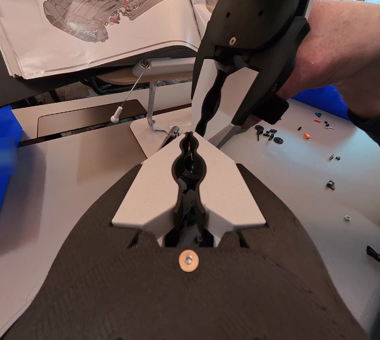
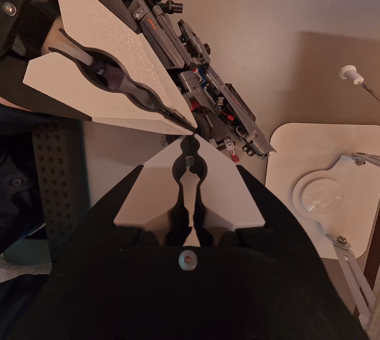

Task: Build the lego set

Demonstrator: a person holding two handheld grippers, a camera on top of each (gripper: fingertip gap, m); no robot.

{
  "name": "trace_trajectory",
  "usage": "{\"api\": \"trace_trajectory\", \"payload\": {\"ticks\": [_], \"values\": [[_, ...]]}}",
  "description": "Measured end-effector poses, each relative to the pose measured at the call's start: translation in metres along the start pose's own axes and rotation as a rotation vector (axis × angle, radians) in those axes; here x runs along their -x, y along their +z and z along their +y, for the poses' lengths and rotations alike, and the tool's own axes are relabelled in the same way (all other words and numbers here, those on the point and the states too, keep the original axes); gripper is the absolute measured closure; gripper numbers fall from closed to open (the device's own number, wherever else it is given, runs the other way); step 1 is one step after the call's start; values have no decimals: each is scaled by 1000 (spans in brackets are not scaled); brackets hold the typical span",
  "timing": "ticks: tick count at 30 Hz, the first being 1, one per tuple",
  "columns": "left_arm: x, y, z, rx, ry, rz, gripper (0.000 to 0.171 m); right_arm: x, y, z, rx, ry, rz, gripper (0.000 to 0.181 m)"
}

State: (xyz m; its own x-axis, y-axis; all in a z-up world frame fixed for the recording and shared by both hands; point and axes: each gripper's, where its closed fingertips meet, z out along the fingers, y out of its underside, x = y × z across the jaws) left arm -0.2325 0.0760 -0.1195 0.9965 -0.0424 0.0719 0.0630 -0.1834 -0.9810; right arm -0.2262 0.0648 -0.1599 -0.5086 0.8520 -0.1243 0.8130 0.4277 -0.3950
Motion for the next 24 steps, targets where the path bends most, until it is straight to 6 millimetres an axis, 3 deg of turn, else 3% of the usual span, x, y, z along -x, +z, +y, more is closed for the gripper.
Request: {"api": "trace_trajectory", "payload": {"ticks": [24], "values": [[3,-2,-1,-14,-34,3,171,0,1,0,241,-35,61,181]]}}
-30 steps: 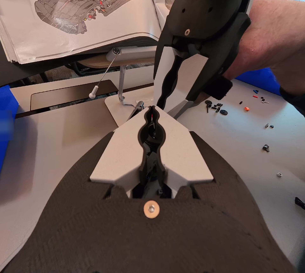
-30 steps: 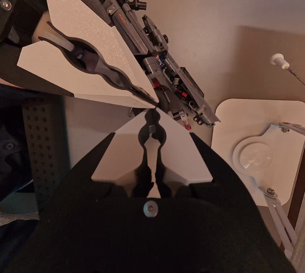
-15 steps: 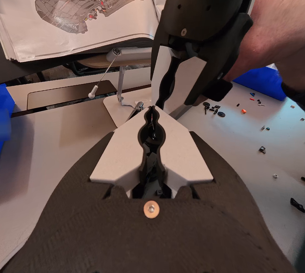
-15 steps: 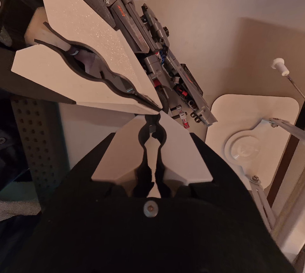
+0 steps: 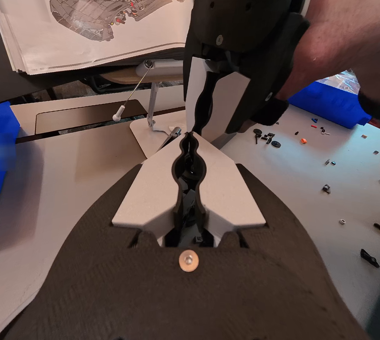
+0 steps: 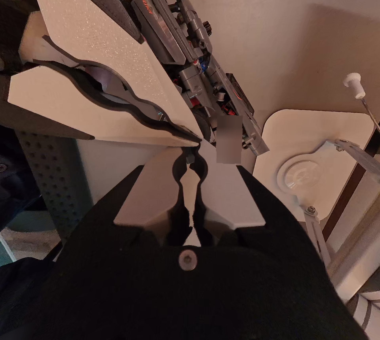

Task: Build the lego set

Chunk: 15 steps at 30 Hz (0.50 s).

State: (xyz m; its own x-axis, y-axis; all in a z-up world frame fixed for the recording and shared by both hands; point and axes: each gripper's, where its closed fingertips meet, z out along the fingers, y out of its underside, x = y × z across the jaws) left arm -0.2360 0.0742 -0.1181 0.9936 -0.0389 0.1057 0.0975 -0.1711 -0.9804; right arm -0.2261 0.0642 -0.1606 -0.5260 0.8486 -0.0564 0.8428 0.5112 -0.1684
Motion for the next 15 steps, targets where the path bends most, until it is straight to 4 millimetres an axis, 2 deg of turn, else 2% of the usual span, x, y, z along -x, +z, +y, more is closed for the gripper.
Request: {"api": "trace_trajectory", "payload": {"ticks": [15], "values": [[2,-2,0,-7,-13,2,171,1,1,-1,47,10,2,181]]}}
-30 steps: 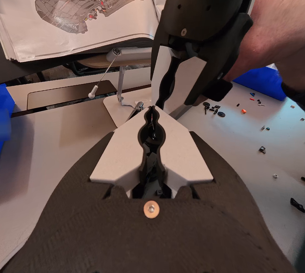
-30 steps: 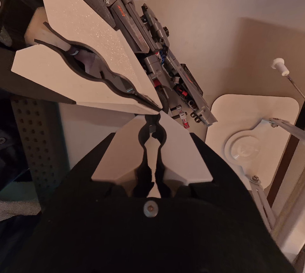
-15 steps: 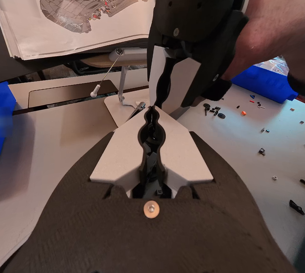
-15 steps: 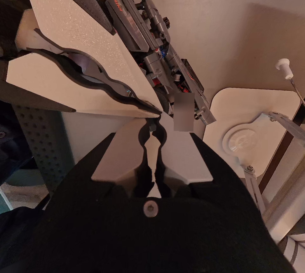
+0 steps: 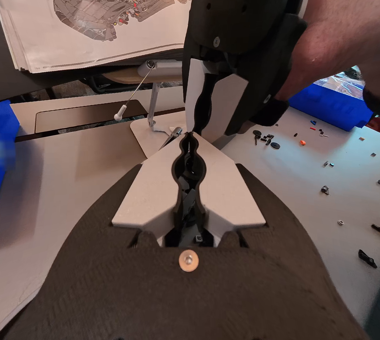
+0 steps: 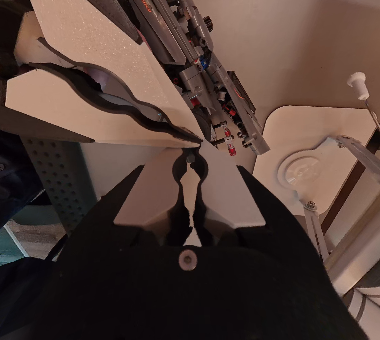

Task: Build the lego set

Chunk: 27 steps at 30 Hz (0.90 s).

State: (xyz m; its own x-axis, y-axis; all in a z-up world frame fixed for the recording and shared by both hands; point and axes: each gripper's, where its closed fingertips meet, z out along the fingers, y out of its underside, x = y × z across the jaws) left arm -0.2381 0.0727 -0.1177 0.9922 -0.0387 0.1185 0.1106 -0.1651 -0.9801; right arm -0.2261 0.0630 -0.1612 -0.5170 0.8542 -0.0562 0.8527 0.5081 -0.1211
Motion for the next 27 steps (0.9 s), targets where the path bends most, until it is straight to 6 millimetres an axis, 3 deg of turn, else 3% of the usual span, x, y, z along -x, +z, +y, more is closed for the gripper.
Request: {"api": "trace_trajectory", "payload": {"ticks": [16,27], "values": [[3,-1,-1,-4,-9,-8,171,-2,1,-4,-26,1,39,181],[2,-3,0,-7,-14,15,171,2,1,0,68,0,37,181]]}}
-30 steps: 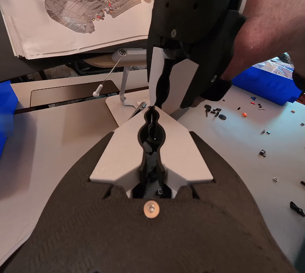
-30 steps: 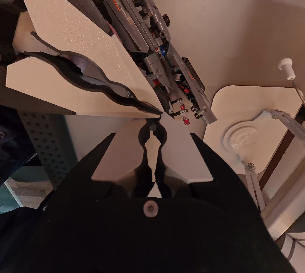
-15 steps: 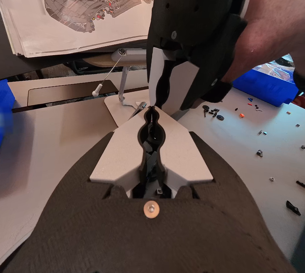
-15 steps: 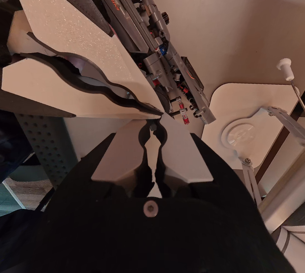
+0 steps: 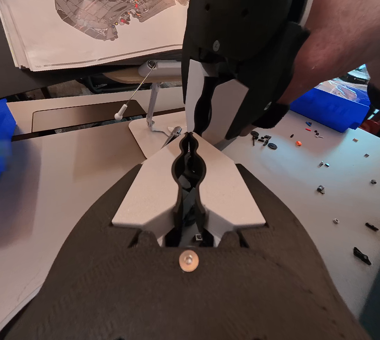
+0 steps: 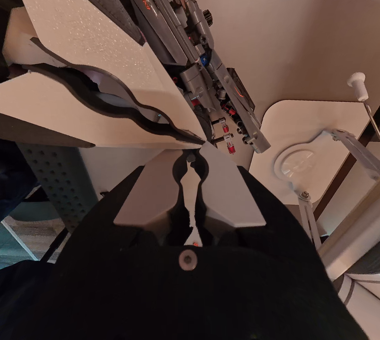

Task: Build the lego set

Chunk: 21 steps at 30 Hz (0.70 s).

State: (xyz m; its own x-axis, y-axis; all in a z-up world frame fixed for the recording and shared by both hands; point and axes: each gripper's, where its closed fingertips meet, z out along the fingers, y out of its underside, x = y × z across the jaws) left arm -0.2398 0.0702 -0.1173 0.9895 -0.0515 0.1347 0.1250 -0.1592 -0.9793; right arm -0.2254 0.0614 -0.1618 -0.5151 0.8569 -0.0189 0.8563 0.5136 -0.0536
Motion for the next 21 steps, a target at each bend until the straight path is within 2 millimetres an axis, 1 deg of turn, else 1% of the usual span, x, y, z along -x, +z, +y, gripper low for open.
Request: {"api": "trace_trajectory", "payload": {"ticks": [5,12,14,16,17,18,20,21], "values": [[1,-1,0,2,-6,-2,171,-1,0,-1,24,3,18,181],[1,-1,0,5,2,-5,171,0,0,-1,9,18,16,181],[1,-1,0,4,-2,-5,171,-4,0,-4,14,20,55,181],[7,0,-1,-2,5,-37,171,-11,1,-4,22,8,113,181],[4,0,-1,2,11,-14,171,-11,2,-2,22,10,122,181],[4,0,-3,-18,5,-4,171,-11,0,-3,-7,37,127,181],[4,-1,-3,-23,4,-4,171,-17,-13,-5,-112,60,194,181],[2,0,-3,-21,11,1,171,-19,-21,-3,-167,67,216,173]]}}
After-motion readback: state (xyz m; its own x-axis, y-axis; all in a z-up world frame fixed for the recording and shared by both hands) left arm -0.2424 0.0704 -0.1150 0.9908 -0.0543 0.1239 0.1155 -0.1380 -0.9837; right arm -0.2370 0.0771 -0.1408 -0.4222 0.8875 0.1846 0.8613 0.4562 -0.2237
